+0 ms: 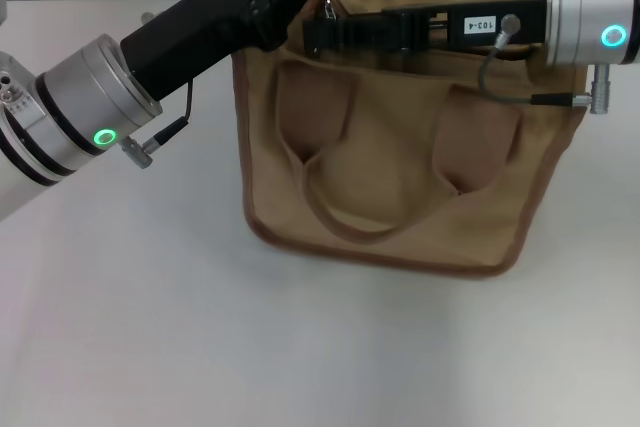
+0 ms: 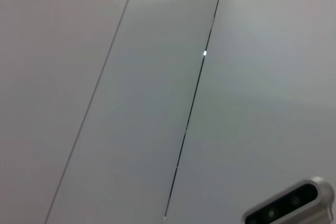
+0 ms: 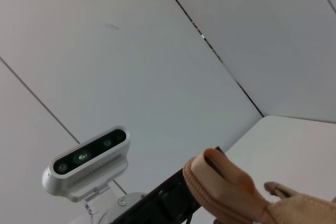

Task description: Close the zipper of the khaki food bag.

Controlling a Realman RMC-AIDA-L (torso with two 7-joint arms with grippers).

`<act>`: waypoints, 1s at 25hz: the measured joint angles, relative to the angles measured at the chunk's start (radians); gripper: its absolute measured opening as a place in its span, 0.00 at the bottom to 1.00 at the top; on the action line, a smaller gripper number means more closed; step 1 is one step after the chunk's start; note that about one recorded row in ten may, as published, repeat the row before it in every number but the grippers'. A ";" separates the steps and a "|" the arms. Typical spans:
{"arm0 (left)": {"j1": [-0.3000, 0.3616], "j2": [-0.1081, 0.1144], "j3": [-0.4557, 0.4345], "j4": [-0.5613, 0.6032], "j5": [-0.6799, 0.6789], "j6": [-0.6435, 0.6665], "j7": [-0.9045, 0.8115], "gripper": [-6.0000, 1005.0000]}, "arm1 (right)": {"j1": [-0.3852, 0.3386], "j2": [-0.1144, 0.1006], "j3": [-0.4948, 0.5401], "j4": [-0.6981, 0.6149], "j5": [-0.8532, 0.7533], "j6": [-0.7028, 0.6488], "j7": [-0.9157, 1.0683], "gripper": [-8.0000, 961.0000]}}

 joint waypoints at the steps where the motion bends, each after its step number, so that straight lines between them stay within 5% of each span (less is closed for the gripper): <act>1: 0.000 0.000 -0.001 -0.005 -0.006 -0.003 0.004 0.07 | 0.001 0.000 0.000 0.004 0.001 0.003 0.000 0.28; 13: 0.011 0.001 -0.010 -0.018 -0.029 -0.016 0.009 0.07 | -0.018 -0.004 -0.001 0.008 0.019 0.009 -0.030 0.27; 16: 0.010 0.001 -0.006 -0.020 -0.029 -0.014 0.009 0.08 | -0.017 -0.003 -0.002 0.012 0.019 0.012 -0.046 0.09; 25: 0.009 0.000 -0.005 -0.021 -0.029 -0.010 0.009 0.08 | -0.008 -0.001 -0.001 0.013 0.020 0.015 -0.049 0.03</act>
